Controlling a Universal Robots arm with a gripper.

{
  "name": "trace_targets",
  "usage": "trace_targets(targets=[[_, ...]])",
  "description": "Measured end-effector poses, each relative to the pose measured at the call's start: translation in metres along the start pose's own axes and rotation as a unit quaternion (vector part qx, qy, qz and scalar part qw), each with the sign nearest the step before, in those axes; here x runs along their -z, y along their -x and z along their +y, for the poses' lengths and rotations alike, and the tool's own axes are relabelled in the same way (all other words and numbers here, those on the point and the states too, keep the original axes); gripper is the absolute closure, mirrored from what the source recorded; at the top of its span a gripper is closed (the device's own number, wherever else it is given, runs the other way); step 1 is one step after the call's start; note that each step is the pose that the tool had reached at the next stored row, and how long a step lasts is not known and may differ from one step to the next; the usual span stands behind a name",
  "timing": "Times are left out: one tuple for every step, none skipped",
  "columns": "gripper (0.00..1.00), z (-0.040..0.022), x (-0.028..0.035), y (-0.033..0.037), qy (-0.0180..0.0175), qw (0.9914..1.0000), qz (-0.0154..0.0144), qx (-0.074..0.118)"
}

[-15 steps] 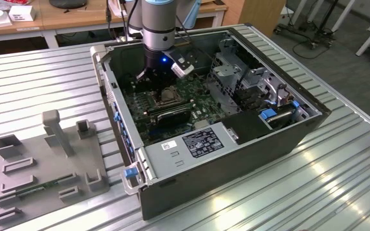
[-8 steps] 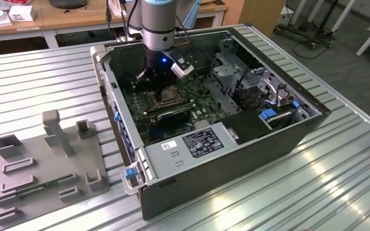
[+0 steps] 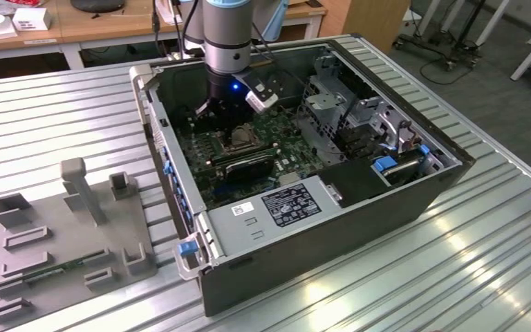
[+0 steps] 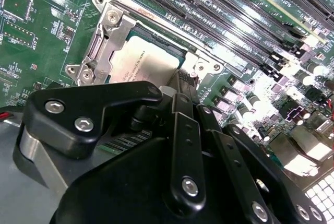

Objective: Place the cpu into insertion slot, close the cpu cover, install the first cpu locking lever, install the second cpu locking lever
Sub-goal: 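Close the cpu cover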

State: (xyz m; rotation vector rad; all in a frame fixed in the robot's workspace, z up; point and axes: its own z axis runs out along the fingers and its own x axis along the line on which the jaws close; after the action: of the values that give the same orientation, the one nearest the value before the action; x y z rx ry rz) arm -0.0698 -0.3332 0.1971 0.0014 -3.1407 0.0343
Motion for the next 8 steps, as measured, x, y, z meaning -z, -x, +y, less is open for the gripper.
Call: trace_targets(targets=[[0.89,0.0000,0.0000,0.0000,0.0000,1.00000,0.0000,0.000],[0.89,0.0000,-0.0001,0.0000,0.0000,1.00000,0.0000,0.000],[0.89,0.0000,-0.0004,-0.0001,-0.0001,1.00000,0.0000,0.000],[0.89,0.0000,-0.0007,-0.0002,-0.0001,1.00000,0.0001,0.000],[0.89,-0.0001,-0.0008,-0.0002,-0.0002,1.00000,0.0001,0.000],[0.89,-0.0001,-0.0008,-0.0003,-0.0003,1.00000,0.0001,0.000],[0.89,-0.0001,-0.0008,-0.0003,-0.0002,1.00000,0.0001,0.000],[0.89,-0.0001,-0.0009,-0.0003,-0.0002,1.00000,0.0001,0.000]])
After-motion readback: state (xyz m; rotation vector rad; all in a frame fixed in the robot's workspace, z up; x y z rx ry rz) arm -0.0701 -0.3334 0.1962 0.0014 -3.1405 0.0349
